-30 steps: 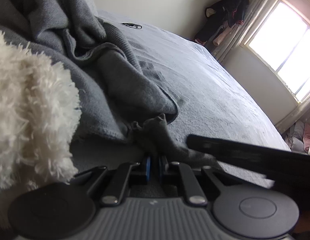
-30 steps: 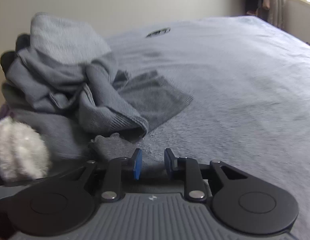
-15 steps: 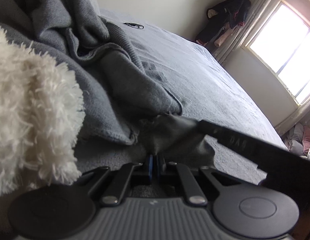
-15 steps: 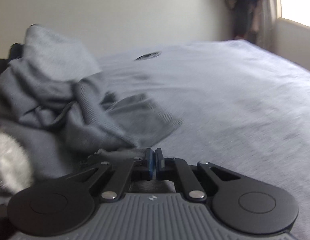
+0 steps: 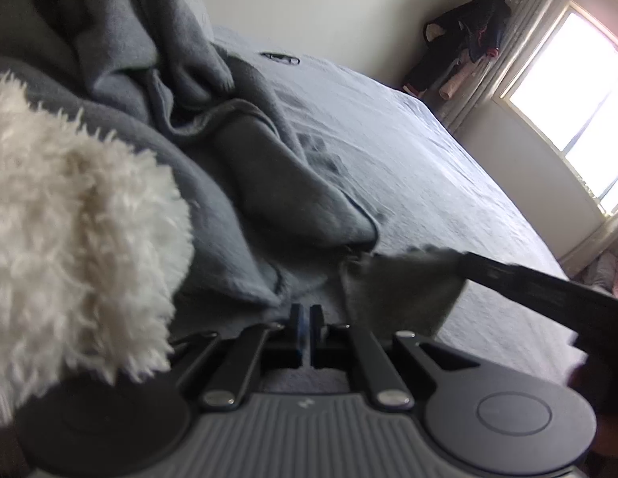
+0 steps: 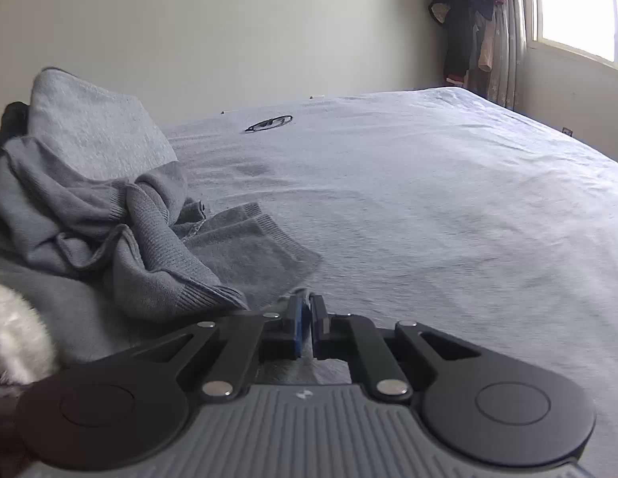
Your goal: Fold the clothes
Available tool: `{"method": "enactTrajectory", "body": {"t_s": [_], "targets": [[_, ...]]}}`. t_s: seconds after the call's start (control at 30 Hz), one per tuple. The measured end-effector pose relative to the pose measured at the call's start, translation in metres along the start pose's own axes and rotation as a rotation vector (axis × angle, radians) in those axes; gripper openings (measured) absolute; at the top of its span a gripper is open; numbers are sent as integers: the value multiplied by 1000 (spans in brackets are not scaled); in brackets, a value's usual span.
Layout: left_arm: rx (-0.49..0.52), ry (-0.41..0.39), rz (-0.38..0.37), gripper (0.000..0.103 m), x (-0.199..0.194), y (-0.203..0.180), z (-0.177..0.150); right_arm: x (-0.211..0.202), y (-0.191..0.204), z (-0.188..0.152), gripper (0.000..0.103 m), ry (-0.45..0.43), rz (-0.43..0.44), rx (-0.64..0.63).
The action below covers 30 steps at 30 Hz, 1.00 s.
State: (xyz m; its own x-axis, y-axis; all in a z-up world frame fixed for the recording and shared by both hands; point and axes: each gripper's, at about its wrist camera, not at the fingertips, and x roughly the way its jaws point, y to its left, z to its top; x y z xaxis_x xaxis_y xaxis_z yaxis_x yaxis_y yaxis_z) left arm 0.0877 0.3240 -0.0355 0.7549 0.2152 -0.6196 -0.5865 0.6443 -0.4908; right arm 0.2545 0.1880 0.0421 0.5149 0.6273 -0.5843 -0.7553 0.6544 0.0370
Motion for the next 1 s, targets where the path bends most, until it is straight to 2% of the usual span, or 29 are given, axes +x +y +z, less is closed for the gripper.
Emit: {"method": "enactTrajectory", "body": {"t_s": [0.1,0.17,0.23,0.3,0.37,0.5,0.67,0.73,0.77,0.8,0.87,0.93,1.0], "targets": [[-4,36,-35,14,1,-4,-3,-32,-14,-6,7,34,-15,-8],[-6,34,-44,18,2,-5,-5,-51,-24,-16,13,61,-27,1],[-10,33,-60,26,5,-7,-4,-63,-30,-27,20,83,-51,1],[-15,32,-77,38,8,-9,-2,-68,-35,-37,20,103,-76,6],[-20,30,-94,44,11,-11,-1,-68,-38,-41,20,110,-74,30],[42,9,-89,45,24,-21,-2,-72,-30,-33,20,79,-45,64],[99,-27,-93,39,43,-34,1,-87,-25,-35,20,37,-12,86],[88,-20,-103,30,51,-35,4,-93,-29,-42,20,34,-9,107],[79,-9,-109,20,54,-34,5,-96,-32,-46,20,35,-11,118],[71,1,-114,4,56,-33,6,-98,-35,-51,20,38,-15,129],[57,8,-117,4,56,-30,8,-100,-40,-61,20,47,-26,154],[69,-61,-58,3,45,-31,7,-99,-45,-71,20,64,-39,179],[131,-173,3,3,28,-35,5,-95,-48,-80,20,82,-51,200]]}}
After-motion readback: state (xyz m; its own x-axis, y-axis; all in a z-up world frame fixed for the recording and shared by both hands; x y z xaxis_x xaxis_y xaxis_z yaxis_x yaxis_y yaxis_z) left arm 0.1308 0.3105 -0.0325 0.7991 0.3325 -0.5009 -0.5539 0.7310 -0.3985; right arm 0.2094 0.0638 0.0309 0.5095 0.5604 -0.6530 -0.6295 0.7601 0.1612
